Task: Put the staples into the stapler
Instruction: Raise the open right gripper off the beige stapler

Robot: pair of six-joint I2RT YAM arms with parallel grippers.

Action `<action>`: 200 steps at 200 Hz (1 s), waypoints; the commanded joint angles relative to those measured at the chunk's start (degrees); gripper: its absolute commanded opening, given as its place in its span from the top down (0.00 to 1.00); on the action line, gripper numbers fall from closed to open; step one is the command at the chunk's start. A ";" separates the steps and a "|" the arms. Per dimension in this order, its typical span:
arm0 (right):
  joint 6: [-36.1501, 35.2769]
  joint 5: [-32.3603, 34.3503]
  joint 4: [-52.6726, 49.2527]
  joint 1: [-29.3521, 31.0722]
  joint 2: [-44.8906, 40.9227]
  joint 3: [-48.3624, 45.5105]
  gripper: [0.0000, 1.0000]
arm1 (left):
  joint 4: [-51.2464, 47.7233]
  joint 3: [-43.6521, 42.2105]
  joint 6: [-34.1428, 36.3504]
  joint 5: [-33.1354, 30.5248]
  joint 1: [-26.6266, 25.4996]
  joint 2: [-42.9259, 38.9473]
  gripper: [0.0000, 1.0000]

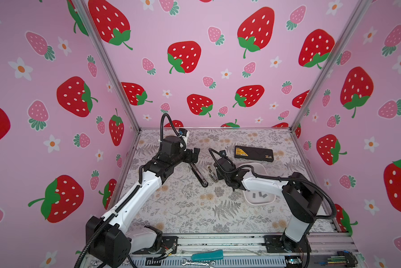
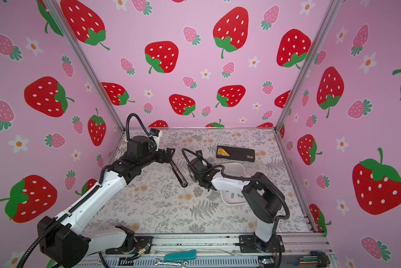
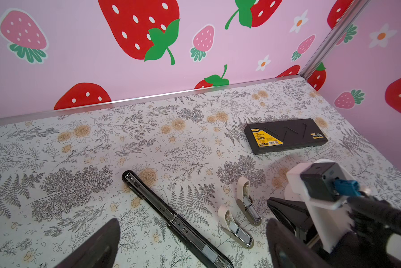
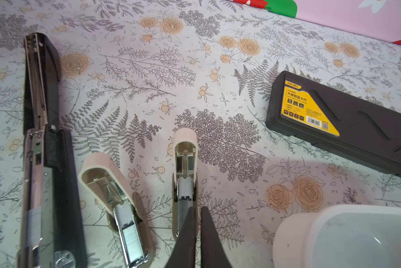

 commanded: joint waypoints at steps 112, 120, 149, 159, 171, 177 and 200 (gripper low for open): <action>0.49 -3.22 -2.37 -2.35 9.97 4.62 0.84 | -0.22 0.13 0.82 -1.08 -0.12 -0.20 0.01; 0.45 -3.26 -2.37 -2.39 10.10 4.79 0.84 | -0.22 0.11 0.79 -1.00 -0.06 -0.20 0.01; 0.58 -3.31 -2.67 -2.44 10.44 4.90 0.85 | -0.13 0.03 0.67 -0.93 -0.09 -0.53 0.01; 0.65 -3.31 -2.91 -2.34 10.34 4.85 0.88 | -0.06 -0.08 0.70 -0.91 -0.10 -0.55 0.01; 0.71 -3.19 -2.97 -2.35 10.27 4.87 0.93 | -0.09 0.02 0.68 -0.90 -0.09 -0.47 0.01; 0.76 -3.11 -3.00 -2.26 10.22 4.74 0.96 | -0.14 -0.01 0.68 -0.91 -0.12 -0.40 0.01; 1.01 -2.47 -3.31 -1.96 9.67 4.73 1.00 | -0.22 0.16 0.66 -0.88 -0.11 -0.20 0.01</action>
